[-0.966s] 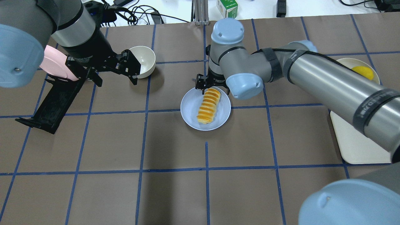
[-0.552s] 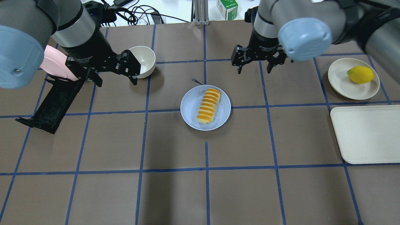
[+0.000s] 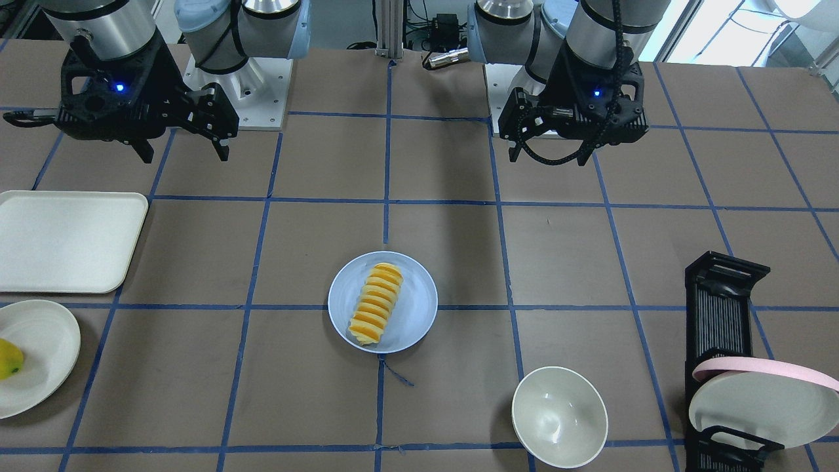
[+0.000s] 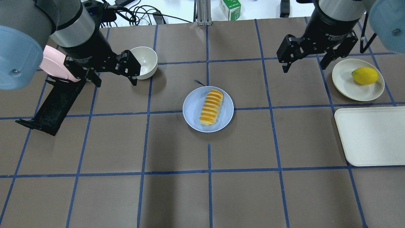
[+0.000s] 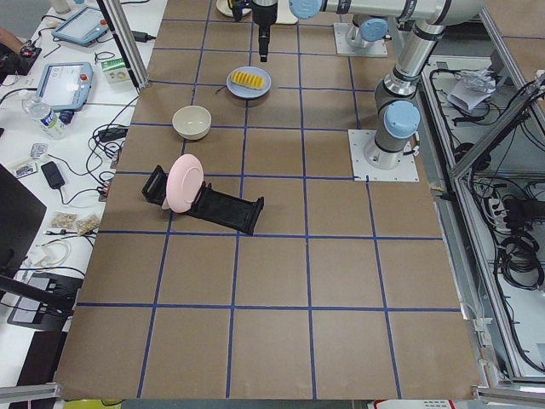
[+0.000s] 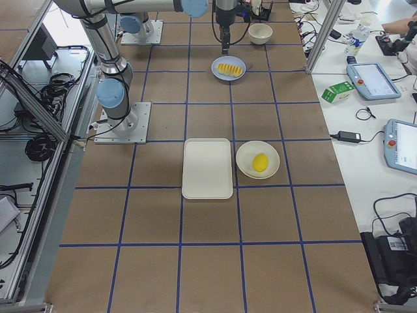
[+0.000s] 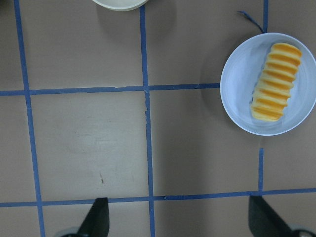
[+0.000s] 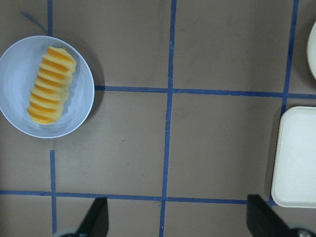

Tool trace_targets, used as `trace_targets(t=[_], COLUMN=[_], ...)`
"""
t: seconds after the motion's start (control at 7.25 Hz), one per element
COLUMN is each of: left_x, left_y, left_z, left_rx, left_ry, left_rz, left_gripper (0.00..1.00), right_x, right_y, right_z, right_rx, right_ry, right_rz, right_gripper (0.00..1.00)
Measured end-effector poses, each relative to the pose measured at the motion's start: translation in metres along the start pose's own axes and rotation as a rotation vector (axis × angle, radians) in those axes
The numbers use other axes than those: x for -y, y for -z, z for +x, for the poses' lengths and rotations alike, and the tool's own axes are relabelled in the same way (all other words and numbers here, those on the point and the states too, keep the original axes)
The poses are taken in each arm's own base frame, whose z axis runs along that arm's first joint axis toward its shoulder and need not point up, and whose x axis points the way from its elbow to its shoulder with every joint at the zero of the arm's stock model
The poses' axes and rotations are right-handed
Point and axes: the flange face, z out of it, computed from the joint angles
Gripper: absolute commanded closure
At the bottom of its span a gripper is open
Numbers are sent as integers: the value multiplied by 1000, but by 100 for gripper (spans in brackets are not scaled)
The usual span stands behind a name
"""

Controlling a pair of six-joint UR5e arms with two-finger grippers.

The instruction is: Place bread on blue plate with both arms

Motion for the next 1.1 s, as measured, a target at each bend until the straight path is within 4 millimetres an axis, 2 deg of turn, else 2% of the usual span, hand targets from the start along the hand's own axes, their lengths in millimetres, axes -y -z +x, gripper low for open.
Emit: trace_targets(t=[0.28, 0.69, 1.1], left_x=[0, 0, 0], left_y=[0, 0, -1], left_z=[0, -1, -1], left_rx=[1, 2, 2], left_ry=[3, 9, 11], left_rz=[0, 0, -3], left_gripper=[0, 0, 0], right_x=[7, 26, 40], right_y=[-2, 2, -9], right_z=[3, -1, -6], right_rx=[-18, -10, 7], right_ry=[1, 9, 24], right_rz=[-3, 2, -14], right_gripper=[0, 0, 0])
